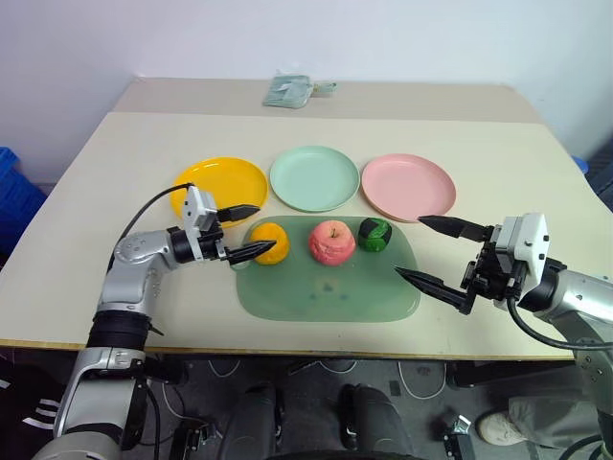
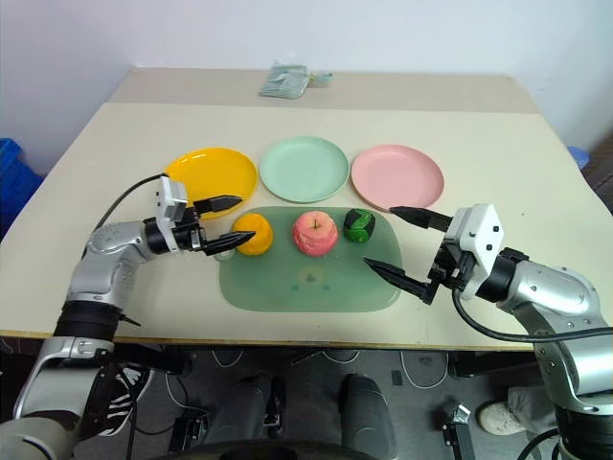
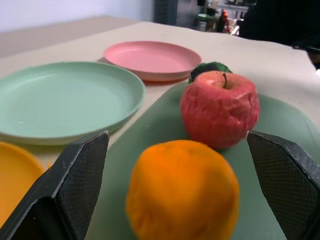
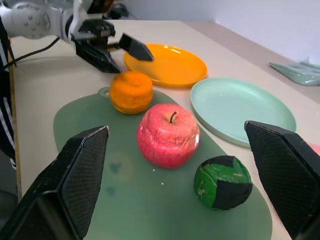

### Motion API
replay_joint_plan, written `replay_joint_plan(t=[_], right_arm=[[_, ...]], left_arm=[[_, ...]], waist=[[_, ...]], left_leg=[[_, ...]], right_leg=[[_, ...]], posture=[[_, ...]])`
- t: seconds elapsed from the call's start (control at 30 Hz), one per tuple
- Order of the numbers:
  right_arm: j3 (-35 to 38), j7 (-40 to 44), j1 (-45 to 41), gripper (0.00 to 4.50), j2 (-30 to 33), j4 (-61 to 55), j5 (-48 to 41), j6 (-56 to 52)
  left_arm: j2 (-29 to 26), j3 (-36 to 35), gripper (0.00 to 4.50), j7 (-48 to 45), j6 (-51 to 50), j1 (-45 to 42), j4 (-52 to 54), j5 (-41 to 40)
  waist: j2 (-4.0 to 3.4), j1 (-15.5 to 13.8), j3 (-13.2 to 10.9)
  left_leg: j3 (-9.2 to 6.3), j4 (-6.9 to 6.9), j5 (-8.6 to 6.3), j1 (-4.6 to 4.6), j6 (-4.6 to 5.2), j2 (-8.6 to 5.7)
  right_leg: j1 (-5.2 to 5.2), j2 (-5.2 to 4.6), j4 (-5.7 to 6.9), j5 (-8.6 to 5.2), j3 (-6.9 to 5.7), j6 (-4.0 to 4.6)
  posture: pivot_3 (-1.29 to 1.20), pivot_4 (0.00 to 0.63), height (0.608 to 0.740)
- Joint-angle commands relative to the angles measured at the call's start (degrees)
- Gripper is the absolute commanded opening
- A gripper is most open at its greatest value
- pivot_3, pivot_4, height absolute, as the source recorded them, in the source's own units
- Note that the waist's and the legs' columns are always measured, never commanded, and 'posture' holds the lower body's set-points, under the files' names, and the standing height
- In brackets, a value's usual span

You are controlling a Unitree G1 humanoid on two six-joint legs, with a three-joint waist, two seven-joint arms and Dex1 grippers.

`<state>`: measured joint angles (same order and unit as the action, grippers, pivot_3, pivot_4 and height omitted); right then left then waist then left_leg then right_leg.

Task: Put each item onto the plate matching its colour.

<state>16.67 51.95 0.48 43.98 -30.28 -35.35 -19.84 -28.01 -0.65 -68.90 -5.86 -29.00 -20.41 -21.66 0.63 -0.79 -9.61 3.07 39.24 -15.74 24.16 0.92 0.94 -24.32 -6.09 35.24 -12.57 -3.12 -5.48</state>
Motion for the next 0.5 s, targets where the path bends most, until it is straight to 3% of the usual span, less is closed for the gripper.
replay_joint_plan(t=[0.03, 0.3, 0.43, 0.5], right_arm=[[2.15, -0.39, -0.07, 4.44, 0.54, -2.87, -2.51, -0.71], [2.53, -1.66, -1.64, 4.44, 0.9, -4.36, -5.34, -3.04], [2.78, -1.56, -1.43, 4.5, 0.99, -4.29, -5.23, -2.97], [2.82, -1.61, -1.5, 4.5, 1.03, -4.27, -5.24, -3.03]], left_arm=[[0.03, 0.87, 4.5, -0.72, 0.77, -0.24, 0.05, 0.85], [1.52, 3.25, 4.5, -0.22, 1.03, -0.24, -3.33, 3.62], [2.05, 2.98, 3.33, 0.76, 1.38, -0.35, -4.24, 4.07], [2.21, 2.12, 3.27, 1.59, 1.83, -0.63, -3.41, 3.57]], waist=[[0.0, 0.06, 0.0], [0.0, 0.01, 0.0], [0.0, -0.08, 0.0], [0.0, -0.06, 0.0]], left_leg=[[0.0, 0.0, 0.0, 0.0, 0.0, 0.01], [-0.05, 0.01, 0.0, -0.03, 0.0, 0.1], [-0.06, 0.0, 0.0, -0.01, 0.0, 0.1], [-0.06, 0.0, 0.0, -0.01, 0.0, 0.1]], right_leg=[[0.0, 0.03, 0.0, 0.0, 0.0, 0.0], [0.0, 0.05, 0.03, 0.0, 0.01, 0.03], [0.0, 0.04, 0.01, 0.0, 0.0, 0.03], [0.0, 0.02, 0.01, 0.0, 0.0, 0.03]], posture=[[0.0, 0.15, 0.74], [0.0, 0.15, 0.74], [0.0, 0.15, 0.74], [0.0, 0.15, 0.74]])
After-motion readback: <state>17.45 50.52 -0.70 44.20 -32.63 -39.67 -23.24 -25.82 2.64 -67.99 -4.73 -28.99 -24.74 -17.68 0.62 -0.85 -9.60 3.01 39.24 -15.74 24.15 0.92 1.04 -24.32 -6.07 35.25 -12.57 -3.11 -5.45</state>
